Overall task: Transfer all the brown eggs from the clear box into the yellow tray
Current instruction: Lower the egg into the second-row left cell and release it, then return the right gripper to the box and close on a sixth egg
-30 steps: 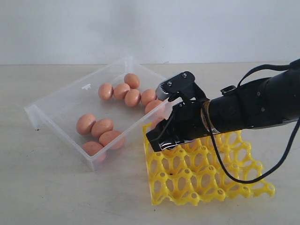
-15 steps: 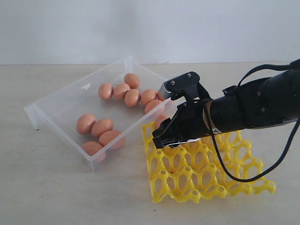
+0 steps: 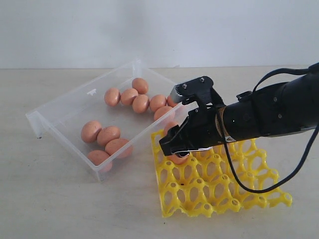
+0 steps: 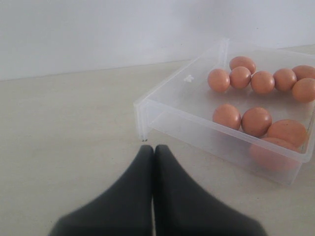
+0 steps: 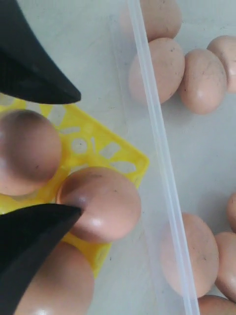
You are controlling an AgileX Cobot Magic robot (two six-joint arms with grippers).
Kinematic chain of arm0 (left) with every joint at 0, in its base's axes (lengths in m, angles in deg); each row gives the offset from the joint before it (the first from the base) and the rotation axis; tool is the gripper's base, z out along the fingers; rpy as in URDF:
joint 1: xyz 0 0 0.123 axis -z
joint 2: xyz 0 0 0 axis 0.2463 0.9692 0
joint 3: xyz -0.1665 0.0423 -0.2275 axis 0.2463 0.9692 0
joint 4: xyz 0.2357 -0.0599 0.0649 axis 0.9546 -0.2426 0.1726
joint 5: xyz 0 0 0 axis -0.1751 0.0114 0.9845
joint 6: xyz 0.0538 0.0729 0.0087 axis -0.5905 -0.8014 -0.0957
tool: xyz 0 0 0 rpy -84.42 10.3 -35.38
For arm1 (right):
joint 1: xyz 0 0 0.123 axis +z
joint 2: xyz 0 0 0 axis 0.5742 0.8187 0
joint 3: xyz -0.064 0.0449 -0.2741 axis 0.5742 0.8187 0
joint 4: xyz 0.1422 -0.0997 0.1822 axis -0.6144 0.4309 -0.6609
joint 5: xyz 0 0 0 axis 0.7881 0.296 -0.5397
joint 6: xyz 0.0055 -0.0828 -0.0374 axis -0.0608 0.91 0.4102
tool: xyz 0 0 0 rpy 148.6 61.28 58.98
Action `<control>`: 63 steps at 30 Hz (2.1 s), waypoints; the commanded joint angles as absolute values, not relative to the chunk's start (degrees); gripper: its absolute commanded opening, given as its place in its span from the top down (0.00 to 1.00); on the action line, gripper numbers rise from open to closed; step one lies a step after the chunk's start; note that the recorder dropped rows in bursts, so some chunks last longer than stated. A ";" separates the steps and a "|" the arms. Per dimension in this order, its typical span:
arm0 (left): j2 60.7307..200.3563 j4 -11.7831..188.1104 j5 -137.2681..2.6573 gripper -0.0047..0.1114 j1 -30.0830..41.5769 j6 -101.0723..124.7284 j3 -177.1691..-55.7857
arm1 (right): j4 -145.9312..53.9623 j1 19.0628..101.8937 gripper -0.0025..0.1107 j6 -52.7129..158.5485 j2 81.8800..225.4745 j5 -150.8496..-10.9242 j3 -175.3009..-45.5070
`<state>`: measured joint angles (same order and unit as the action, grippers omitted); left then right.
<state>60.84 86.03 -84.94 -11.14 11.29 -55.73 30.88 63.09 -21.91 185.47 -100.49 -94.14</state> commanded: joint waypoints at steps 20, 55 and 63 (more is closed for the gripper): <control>60.73 86.14 -84.65 1.00 -11.32 11.27 -55.79 | 25.67 67.43 0.86 -22.38 169.94 -110.90 -114.86; 60.73 86.14 -84.65 1.00 -11.32 11.27 -55.79 | -53.23 81.30 0.49 48.43 215.53 -28.06 -167.55; 60.73 86.14 -84.65 1.00 -11.32 11.27 -55.79 | -54.18 81.30 0.49 38.36 219.08 -36.06 -167.55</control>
<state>60.84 86.03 -84.94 -11.14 11.29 -55.73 -53.57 81.70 40.21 218.39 -33.45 -167.04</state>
